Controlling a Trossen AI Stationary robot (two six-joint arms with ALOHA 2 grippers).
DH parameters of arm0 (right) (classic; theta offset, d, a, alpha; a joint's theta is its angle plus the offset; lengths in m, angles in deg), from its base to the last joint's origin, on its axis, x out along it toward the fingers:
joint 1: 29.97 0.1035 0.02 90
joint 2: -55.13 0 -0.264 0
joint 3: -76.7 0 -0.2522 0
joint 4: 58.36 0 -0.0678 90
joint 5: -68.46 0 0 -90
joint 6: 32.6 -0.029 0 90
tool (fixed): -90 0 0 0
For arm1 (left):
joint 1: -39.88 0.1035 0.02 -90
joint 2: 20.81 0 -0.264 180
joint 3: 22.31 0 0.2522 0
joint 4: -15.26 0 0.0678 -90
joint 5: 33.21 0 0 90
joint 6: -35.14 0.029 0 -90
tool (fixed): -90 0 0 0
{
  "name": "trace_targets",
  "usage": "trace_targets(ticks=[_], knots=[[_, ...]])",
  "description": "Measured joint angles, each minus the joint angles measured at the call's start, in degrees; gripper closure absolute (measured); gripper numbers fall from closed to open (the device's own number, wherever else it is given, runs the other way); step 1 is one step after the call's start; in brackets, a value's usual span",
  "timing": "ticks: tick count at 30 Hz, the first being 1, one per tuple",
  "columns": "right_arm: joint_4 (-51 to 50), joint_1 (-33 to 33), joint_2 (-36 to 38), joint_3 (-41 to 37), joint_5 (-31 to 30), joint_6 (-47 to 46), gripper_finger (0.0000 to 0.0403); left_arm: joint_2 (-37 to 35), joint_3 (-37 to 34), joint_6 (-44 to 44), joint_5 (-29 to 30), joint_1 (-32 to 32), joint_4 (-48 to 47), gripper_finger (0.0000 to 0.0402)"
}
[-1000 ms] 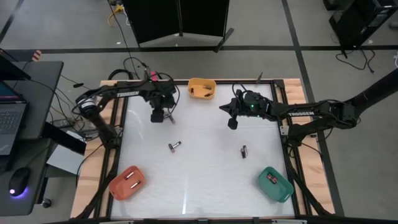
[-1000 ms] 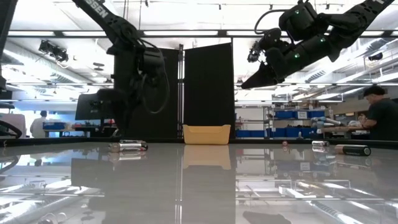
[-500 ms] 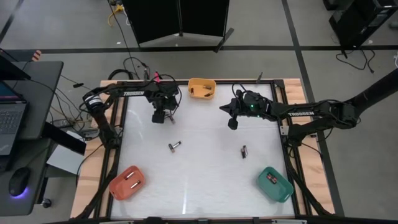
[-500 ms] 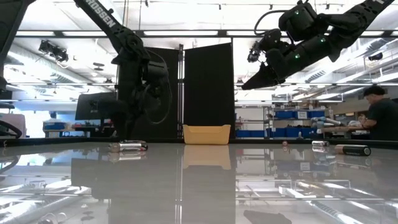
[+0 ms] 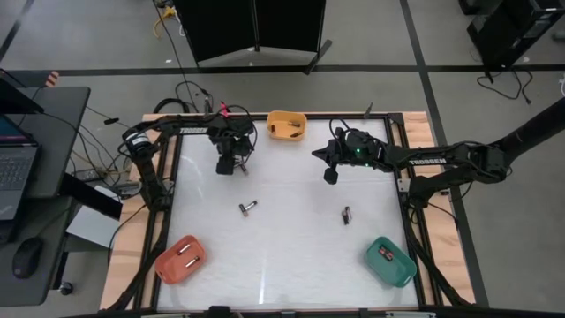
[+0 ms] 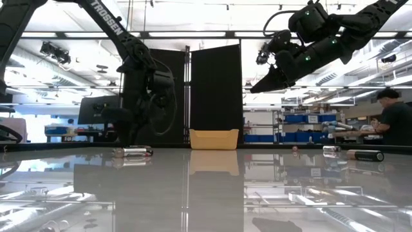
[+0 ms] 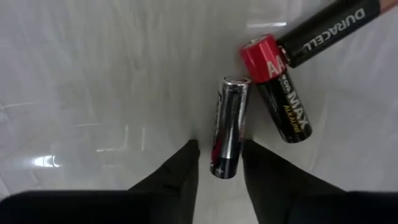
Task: Sort batteries
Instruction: Put the silver battery into the orange bin
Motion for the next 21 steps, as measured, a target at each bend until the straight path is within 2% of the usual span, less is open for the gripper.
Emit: trace_targets(ticks=[8, 14, 21], knots=[[0.00, 0.00, 0.00, 0.00, -0.02, 0.00, 0.0390, 0.10, -0.07, 0.04, -0.25, 0.13, 0.37, 0.0354], [0.00, 0.00, 0.00, 0.00, -0.02, -0.02, 0.0390, -0.39, -0.09, 0.07, 0.47, 0.11, 0.31, 0.0354], [0.00, 0.00, 0.00, 0.00, -0.02, -0.02, 0.0390, -4.37, 1.99, -1.27, 0.69, 0.09, -2.96, 0.0354]])
